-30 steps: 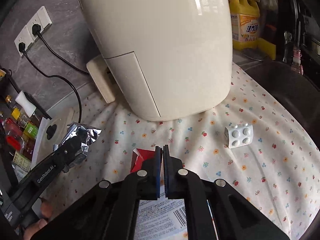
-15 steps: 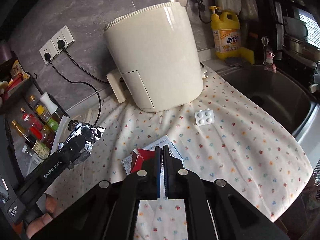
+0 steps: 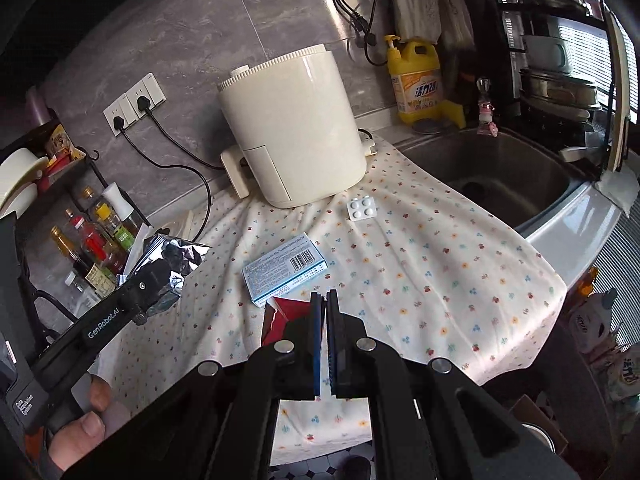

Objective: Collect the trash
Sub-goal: 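Carry the silver bag and red wrapper down toward the white bin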

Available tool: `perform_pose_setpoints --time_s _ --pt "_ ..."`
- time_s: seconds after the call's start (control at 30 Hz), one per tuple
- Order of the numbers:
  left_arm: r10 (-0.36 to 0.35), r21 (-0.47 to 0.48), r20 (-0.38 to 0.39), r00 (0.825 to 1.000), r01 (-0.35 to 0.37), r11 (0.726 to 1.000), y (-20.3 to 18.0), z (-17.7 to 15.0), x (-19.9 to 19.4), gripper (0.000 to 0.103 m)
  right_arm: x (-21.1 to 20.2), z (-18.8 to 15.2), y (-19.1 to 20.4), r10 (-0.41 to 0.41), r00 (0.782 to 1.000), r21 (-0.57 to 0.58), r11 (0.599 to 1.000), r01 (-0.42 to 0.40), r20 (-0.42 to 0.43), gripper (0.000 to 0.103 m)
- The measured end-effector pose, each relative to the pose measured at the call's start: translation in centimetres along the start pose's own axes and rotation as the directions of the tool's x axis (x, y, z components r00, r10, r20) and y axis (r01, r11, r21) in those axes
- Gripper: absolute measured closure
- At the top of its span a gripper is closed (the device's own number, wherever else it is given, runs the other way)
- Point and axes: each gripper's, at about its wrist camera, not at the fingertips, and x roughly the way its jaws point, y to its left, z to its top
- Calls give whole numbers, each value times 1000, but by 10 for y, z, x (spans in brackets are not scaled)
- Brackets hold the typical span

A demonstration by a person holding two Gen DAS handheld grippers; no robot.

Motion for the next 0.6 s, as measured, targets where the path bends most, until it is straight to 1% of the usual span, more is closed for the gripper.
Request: perform_pose_setpoints --time_s 0.2,0.4,0.5,0.6 --pt "-34 46 -8 999 34 998 -25 -20 -17 74 -28 -20 -22 -21 1000 36 999 20 8 99" --pt "-81 92 -41 996 84 992 -53 -44 -24 74 -51 -45 -52 -68 998 89 994 67 8 99" --pt "-122 109 -65 990 129 986 -70 -59 -25 74 -65 -59 -70 -109 994 115 988 108 6 99" --pt "-164 135 -110 980 178 975 -91 -77 -21 74 -79 -73 -92 -152 988 153 977 150 4 99"
